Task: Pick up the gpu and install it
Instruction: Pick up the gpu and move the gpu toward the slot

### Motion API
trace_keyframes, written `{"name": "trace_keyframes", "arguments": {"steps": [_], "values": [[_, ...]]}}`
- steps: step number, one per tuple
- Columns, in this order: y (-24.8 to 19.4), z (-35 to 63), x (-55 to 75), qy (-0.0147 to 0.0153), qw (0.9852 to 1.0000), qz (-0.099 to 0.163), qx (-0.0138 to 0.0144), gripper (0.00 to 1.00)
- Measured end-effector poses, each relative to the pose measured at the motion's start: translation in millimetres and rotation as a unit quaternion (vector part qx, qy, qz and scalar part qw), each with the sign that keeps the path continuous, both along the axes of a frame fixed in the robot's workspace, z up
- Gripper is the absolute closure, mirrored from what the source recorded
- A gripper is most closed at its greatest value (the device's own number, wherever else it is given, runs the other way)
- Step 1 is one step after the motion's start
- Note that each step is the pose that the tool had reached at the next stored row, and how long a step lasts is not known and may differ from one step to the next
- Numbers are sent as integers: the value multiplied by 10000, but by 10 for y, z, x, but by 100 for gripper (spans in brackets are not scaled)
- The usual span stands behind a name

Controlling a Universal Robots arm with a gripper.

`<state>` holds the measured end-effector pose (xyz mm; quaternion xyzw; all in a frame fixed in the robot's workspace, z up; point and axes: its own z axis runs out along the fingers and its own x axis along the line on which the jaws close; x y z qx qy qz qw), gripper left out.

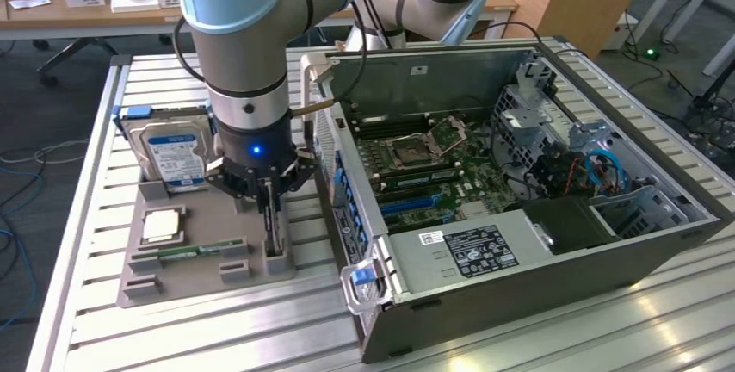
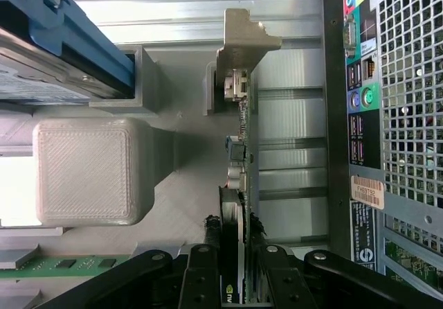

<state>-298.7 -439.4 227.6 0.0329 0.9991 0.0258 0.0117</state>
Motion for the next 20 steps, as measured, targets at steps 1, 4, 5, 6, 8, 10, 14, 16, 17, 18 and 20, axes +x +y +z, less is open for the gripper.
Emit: {"name": "trace_keyframes", "arguments": {"steps": [1,4,5,6,8,10,14,16,17,18,20], "values": [[0,0,0,0,10000,0,0,74],[0,12,-1,1,10000,0,-1,74],[0,21,0,1,10000,0,-1,74],[0,32,0,0,10000,0,0,74],[0,67,0,0,10000,0,0,74],[0,106,0,0,10000,0,0,74],[0,191,0,0,10000,0,0,74],[0,247,0,-1,10000,0,0,74],[0,275,0,0,10000,0,0,74],[0,304,0,0,10000,0,0,74],[0,363,0,0,10000,0,0,74]]}}
